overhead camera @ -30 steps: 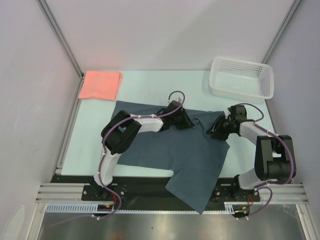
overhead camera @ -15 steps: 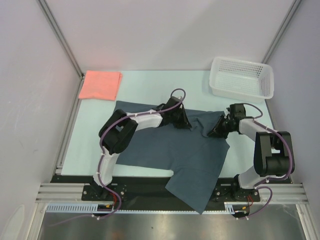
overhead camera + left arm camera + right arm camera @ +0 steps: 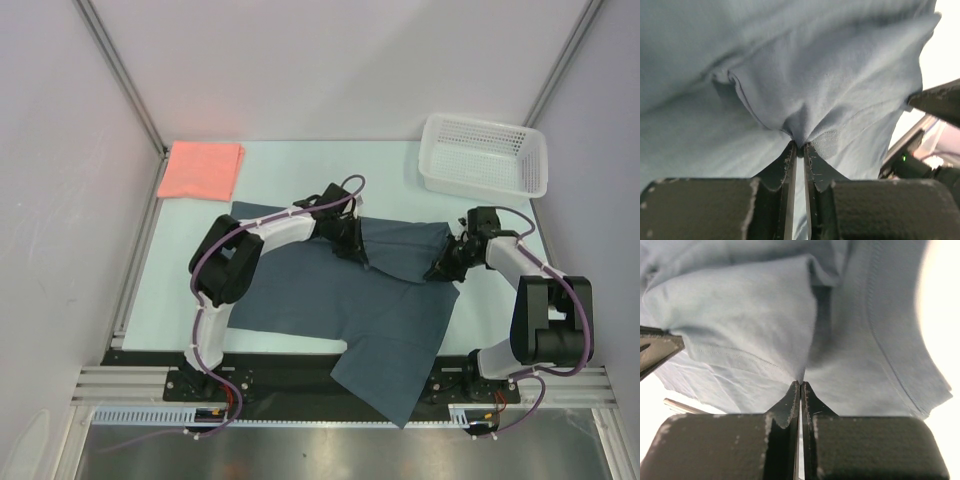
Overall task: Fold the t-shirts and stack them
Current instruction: Fold the tshirt
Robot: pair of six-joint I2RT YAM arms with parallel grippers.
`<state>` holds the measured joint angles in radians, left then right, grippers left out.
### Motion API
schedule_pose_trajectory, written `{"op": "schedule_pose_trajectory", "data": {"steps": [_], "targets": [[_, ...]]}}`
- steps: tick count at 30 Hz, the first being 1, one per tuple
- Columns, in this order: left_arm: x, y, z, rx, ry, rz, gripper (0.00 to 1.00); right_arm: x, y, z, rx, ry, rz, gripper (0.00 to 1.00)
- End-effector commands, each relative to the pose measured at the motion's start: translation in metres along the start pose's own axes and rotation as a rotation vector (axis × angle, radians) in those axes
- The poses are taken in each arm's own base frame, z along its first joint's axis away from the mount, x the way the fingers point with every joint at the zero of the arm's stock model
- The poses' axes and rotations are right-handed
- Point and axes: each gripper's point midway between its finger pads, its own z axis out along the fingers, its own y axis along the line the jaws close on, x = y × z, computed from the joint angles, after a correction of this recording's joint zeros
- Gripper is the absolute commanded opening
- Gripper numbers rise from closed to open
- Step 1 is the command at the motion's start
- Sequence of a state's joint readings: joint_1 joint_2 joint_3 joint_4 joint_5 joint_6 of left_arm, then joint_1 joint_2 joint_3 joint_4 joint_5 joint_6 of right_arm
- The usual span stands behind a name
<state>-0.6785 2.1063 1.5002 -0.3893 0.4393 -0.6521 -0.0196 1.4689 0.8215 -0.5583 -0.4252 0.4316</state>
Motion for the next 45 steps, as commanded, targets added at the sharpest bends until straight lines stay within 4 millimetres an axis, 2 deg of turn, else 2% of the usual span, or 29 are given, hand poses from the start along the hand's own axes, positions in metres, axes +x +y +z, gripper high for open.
{"op": "schedule_pose_trajectory", "data": {"steps": [1, 10, 21, 27, 30, 31, 34, 35, 36, 37, 38, 39, 40, 41, 42, 43, 45], "targets": [[0.008, -0.021, -0.016, 0.069, 0.058, 0.056, 0.14, 0.000, -0.004, -0.015, 0.020, 0.000, -0.037, 0.00], [0.028, -0.012, -0.025, 0.035, 0.141, 0.059, 0.15, 0.011, -0.007, -0.015, 0.006, 0.065, -0.034, 0.00], [0.030, -0.012, -0.020, 0.038, 0.176, 0.057, 0.15, 0.015, -0.014, -0.014, 0.035, 0.062, -0.015, 0.00], [0.035, -0.002, -0.024, -0.015, 0.178, 0.068, 0.11, 0.019, -0.019, -0.012, 0.053, 0.069, -0.006, 0.00], [0.027, 0.003, -0.040, -0.068, 0.119, 0.095, 0.13, 0.022, -0.025, -0.016, 0.089, 0.071, 0.002, 0.00], [0.021, -0.002, -0.051, -0.071, 0.087, 0.112, 0.14, 0.023, -0.027, -0.017, 0.105, 0.071, 0.017, 0.00], [-0.002, 0.012, -0.078, -0.105, 0.009, 0.119, 0.17, 0.022, -0.030, -0.024, 0.137, 0.022, 0.050, 0.09], [-0.010, 0.012, -0.096, -0.098, -0.035, 0.121, 0.17, 0.020, -0.029, -0.028, 0.139, -0.010, 0.061, 0.13], [-0.027, 0.024, -0.112, -0.098, -0.092, 0.093, 0.19, 0.017, -0.030, -0.032, 0.150, -0.033, 0.059, 0.19], [-0.035, 0.029, -0.123, -0.095, -0.130, 0.080, 0.20, 0.008, -0.033, -0.038, 0.192, -0.082, 0.053, 0.37], [-0.046, 0.038, -0.149, -0.092, -0.200, 0.053, 0.21, -0.003, -0.029, -0.048, 0.195, -0.139, 0.036, 0.47], [-0.052, 0.043, -0.159, -0.092, -0.239, 0.041, 0.22, -0.011, -0.027, -0.054, 0.202, -0.172, 0.025, 0.53], [-0.062, 0.045, -0.171, -0.090, -0.304, 0.026, 0.24, -0.028, -0.015, -0.064, 0.180, -0.233, -0.001, 0.56], [-0.062, 0.056, -0.176, -0.103, -0.322, -0.005, 0.25, -0.036, -0.008, -0.068, 0.157, -0.260, -0.018, 0.57], [-0.069, 0.063, -0.193, -0.107, -0.378, -0.033, 0.26, -0.043, -0.005, -0.068, 0.152, -0.272, -0.020, 0.57], [-0.075, 0.068, -0.199, -0.111, -0.414, -0.057, 0.27, -0.057, 0.001, -0.069, 0.139, -0.313, -0.030, 0.57], [-0.080, 0.091, -0.210, -0.153, -0.451, -0.119, 0.32, -0.081, 0.002, -0.073, 0.156, -0.407, -0.037, 0.66]]}}
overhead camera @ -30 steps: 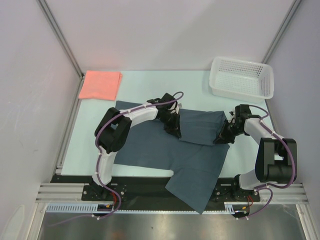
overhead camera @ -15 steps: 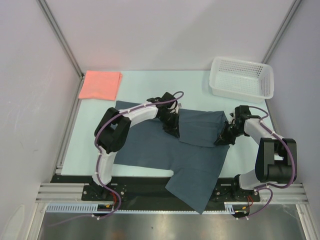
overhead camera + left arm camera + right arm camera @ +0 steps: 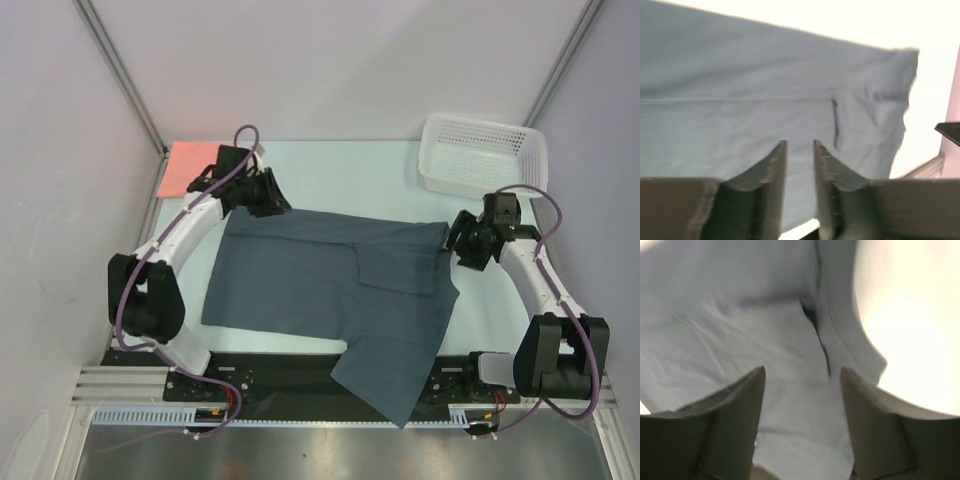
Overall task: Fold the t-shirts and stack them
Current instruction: Fold the tshirt
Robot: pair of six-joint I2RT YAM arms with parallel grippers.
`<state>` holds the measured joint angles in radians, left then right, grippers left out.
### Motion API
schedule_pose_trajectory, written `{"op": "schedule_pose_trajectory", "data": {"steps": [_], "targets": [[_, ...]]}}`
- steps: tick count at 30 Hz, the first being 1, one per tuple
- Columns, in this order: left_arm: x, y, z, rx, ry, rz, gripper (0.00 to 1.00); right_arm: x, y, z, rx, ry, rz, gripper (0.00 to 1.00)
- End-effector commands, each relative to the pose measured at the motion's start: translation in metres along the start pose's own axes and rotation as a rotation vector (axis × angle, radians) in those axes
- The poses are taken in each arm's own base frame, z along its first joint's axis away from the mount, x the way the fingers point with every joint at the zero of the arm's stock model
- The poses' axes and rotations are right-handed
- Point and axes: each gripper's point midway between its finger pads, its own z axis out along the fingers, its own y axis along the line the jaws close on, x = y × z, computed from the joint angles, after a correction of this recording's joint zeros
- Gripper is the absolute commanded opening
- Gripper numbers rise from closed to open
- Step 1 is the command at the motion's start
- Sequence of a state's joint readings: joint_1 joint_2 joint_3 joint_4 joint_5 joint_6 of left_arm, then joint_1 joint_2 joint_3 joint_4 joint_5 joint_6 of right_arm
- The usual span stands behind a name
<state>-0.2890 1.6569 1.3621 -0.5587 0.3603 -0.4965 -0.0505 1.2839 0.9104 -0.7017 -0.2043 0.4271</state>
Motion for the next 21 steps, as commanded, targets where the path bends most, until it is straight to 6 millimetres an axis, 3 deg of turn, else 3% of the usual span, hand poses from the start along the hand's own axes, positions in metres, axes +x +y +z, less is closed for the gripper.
{"op": "schedule_pose_trajectory", "data": {"steps": [1, 3, 4, 5, 7, 8, 10, 12, 16, 21], "targets": [[-0.016, 0.020, -0.006, -0.054, -0.083, -0.055, 0.37, -0.071, 0.016, -0.003, -0.030, -0.265, -0.026, 0.68], [-0.038, 0.035, -0.015, -0.078, -0.135, -0.072, 0.49, -0.090, 0.022, 0.003, -0.043, -0.308, -0.041, 0.76], [-0.042, 0.045, -0.013, -0.100, -0.126, -0.061, 0.51, -0.092, 0.015, 0.018, -0.013, -0.271, -0.039, 0.78], [-0.057, 0.049, -0.020, -0.125, -0.157, -0.052, 0.52, -0.101, 0.009, 0.023, 0.014, -0.269, -0.033, 0.80], [-0.068, 0.068, -0.024, -0.165, -0.165, -0.048, 0.53, -0.119, 0.012, 0.027, 0.009, -0.269, -0.047, 0.81], [-0.071, 0.074, -0.023, -0.173, -0.167, -0.055, 0.53, -0.118, 0.004, 0.044, 0.036, -0.216, -0.036, 0.82], [-0.080, 0.084, -0.024, -0.158, -0.200, -0.091, 0.53, -0.126, 0.006, 0.051, 0.032, -0.192, -0.037, 0.84], [-0.076, 0.088, -0.019, -0.128, -0.212, -0.116, 0.54, -0.122, 0.002, 0.068, 0.040, -0.150, -0.040, 1.00], [-0.058, 0.087, -0.014, -0.091, -0.183, -0.170, 0.53, -0.117, -0.009, 0.091, 0.056, -0.134, -0.049, 0.98], [-0.039, 0.092, -0.019, -0.117, -0.144, -0.151, 0.54, -0.108, -0.016, 0.105, 0.056, -0.150, -0.022, 0.98]]}}
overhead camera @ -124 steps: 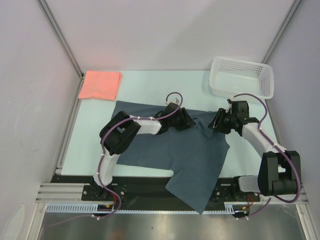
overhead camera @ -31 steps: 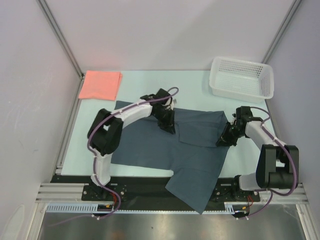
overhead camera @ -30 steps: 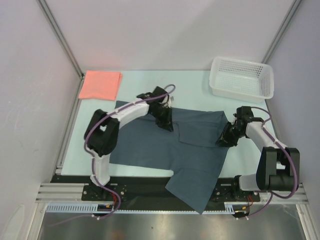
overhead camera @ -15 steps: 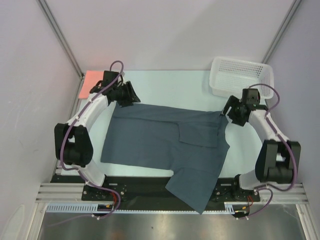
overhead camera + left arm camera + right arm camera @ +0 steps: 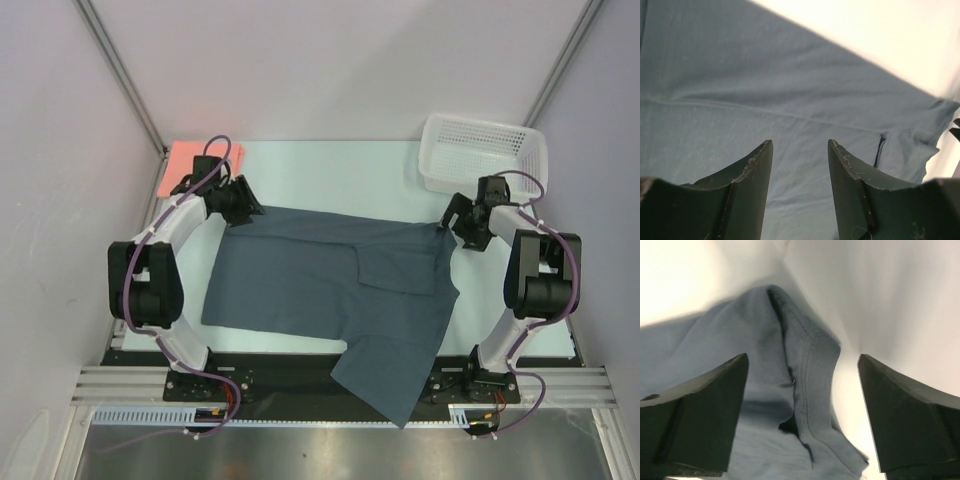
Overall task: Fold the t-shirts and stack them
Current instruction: Fold the tshirt
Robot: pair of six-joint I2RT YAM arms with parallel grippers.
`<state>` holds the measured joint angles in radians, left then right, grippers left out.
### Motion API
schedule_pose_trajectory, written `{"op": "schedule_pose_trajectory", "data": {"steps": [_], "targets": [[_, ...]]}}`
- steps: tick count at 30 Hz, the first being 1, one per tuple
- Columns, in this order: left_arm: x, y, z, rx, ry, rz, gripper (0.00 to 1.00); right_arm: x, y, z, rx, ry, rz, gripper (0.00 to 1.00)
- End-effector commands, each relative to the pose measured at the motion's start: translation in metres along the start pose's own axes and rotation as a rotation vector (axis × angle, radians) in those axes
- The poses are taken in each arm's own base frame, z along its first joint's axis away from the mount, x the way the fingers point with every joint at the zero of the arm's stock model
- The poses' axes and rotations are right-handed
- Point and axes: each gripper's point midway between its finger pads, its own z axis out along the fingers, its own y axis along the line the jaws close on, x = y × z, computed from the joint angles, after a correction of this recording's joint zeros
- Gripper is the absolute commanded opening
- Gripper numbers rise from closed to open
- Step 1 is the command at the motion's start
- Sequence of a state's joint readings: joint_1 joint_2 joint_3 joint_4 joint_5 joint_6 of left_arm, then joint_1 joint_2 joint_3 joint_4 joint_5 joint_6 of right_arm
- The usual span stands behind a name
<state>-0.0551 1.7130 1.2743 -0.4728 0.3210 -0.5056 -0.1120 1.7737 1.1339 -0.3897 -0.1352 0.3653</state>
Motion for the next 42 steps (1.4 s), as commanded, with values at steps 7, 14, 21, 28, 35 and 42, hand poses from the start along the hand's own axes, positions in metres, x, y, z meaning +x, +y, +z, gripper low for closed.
{"op": "schedule_pose_trajectory", "data": {"steps": [7, 14, 21, 28, 35, 42], "targets": [[0.012, -0.012, -0.016, 0.073, -0.002, 0.023, 0.48, -0.017, 0.001, 0.019, 0.002, -0.125, -0.056, 0.80], [0.015, -0.015, -0.012, 0.098, 0.006, 0.017, 0.47, -0.023, 0.002, 0.034, 0.017, -0.110, -0.088, 0.51], [0.017, -0.016, -0.010, 0.113, 0.009, 0.002, 0.47, -0.023, 0.006, 0.041, 0.026, -0.116, -0.088, 0.45], [0.019, -0.014, -0.007, 0.111, 0.019, -0.008, 0.47, -0.039, 0.004, 0.050, 0.066, -0.127, -0.091, 0.09], [0.015, -0.011, 0.002, 0.099, 0.004, -0.062, 0.45, -0.079, 0.011, 0.046, 0.203, -0.237, -0.104, 0.00], [0.005, 0.008, -0.011, -0.042, -0.086, -0.122, 0.45, -0.088, 0.019, 0.004, 0.362, -0.223, -0.144, 0.65]]}}
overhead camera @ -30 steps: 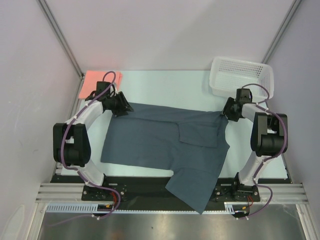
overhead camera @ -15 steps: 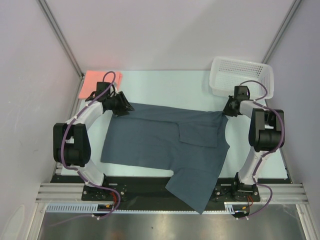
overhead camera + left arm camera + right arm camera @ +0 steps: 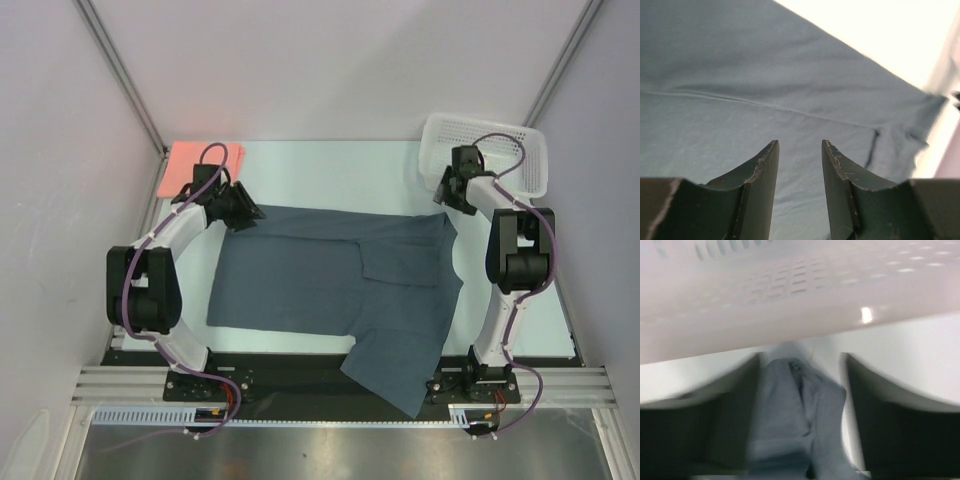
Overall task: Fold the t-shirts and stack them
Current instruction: Fold the tshirt
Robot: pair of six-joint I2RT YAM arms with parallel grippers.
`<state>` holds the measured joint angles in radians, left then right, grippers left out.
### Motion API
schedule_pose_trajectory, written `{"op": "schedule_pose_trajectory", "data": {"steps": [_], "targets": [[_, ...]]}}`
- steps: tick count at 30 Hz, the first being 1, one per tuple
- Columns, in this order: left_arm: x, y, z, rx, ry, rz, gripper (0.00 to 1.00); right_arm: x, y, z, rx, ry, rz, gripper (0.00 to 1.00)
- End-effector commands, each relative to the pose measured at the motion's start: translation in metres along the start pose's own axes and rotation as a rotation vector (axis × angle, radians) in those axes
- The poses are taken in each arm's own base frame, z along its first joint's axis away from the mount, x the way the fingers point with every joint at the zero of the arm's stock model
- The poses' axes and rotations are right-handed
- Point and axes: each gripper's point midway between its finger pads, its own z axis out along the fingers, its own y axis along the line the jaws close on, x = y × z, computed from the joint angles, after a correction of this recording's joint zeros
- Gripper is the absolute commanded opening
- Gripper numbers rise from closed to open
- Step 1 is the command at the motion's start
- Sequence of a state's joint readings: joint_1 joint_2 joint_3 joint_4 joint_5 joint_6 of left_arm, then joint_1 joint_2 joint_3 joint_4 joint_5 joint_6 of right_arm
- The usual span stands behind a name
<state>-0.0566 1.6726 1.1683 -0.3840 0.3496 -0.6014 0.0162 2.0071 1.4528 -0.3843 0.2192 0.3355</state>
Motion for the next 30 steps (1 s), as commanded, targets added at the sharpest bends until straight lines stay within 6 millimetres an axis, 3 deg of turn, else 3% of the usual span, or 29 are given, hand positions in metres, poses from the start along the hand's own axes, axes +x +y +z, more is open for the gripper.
{"op": "schedule_pose_trajectory", "data": {"steps": [1, 2, 3, 5, 6, 7, 8, 10, 11, 12, 13, 14, 15, 18, 22, 26, 30], "targets": [[-0.009, 0.014, -0.020, -0.115, -0.100, -0.045, 0.44, -0.024, -0.019, -0.038, 0.157, -0.016, -0.019, 0.84], [0.002, 0.027, -0.028, -0.175, -0.093, -0.076, 0.44, -0.019, -0.025, -0.046, 0.184, 0.006, -0.026, 0.93], [-0.004, 0.031, -0.047, -0.218, -0.163, -0.082, 0.44, -0.020, -0.033, -0.068, 0.222, -0.011, -0.039, 0.99], [0.019, 0.059, -0.067, -0.340, -0.182, -0.163, 0.44, -0.005, -0.047, -0.085, 0.259, 0.008, -0.045, 1.00], [0.021, 0.063, -0.086, -0.374, -0.232, -0.200, 0.44, -0.011, -0.052, -0.105, 0.266, -0.029, -0.025, 1.00], [0.025, 0.084, -0.098, -0.478, -0.278, -0.241, 0.44, -0.005, -0.050, -0.112, 0.255, -0.028, -0.017, 1.00], [0.050, 0.102, -0.105, -0.562, -0.242, -0.316, 0.44, 0.011, -0.052, -0.121, 0.252, 0.024, -0.035, 1.00], [0.063, 0.114, -0.122, -0.606, -0.273, -0.362, 0.44, 0.025, -0.037, -0.148, 0.168, 0.057, -0.017, 1.00], [0.079, 0.124, -0.123, -0.639, -0.248, -0.394, 0.44, 0.037, -0.017, -0.160, 0.094, 0.073, -0.036, 1.00], [0.088, 0.132, -0.128, -0.679, -0.246, -0.424, 0.44, 0.067, 0.000, -0.168, -0.020, 0.144, -0.045, 1.00], [0.096, 0.140, -0.135, -0.729, -0.251, -0.467, 0.41, 0.068, 0.011, -0.190, -0.100, 0.107, -0.025, 1.00], [0.110, 0.154, -0.145, -0.811, -0.244, -0.536, 0.40, 0.080, 0.035, -0.205, -0.190, 0.091, -0.012, 0.99], [0.115, 0.158, -0.148, -0.830, -0.233, -0.554, 0.40, 0.104, 0.047, -0.213, -0.279, 0.151, -0.016, 0.97], [0.141, 0.168, -0.153, -0.899, -0.136, -0.609, 0.38, 0.142, 0.064, -0.245, -0.405, 0.237, -0.017, 0.88], [0.165, 0.185, -0.163, -1.009, -0.056, -0.723, 0.35, 0.162, 0.052, -0.256, -0.420, 0.259, -0.068, 0.87], [0.173, 0.191, -0.140, -0.929, -0.050, -0.766, 0.34, 0.159, 0.037, -0.272, -0.446, 0.241, -0.076, 0.87], [0.173, 0.197, -0.128, -0.910, -0.068, -0.776, 0.46, 0.157, 0.034, -0.278, -0.473, 0.250, -0.078, 0.88]]}}
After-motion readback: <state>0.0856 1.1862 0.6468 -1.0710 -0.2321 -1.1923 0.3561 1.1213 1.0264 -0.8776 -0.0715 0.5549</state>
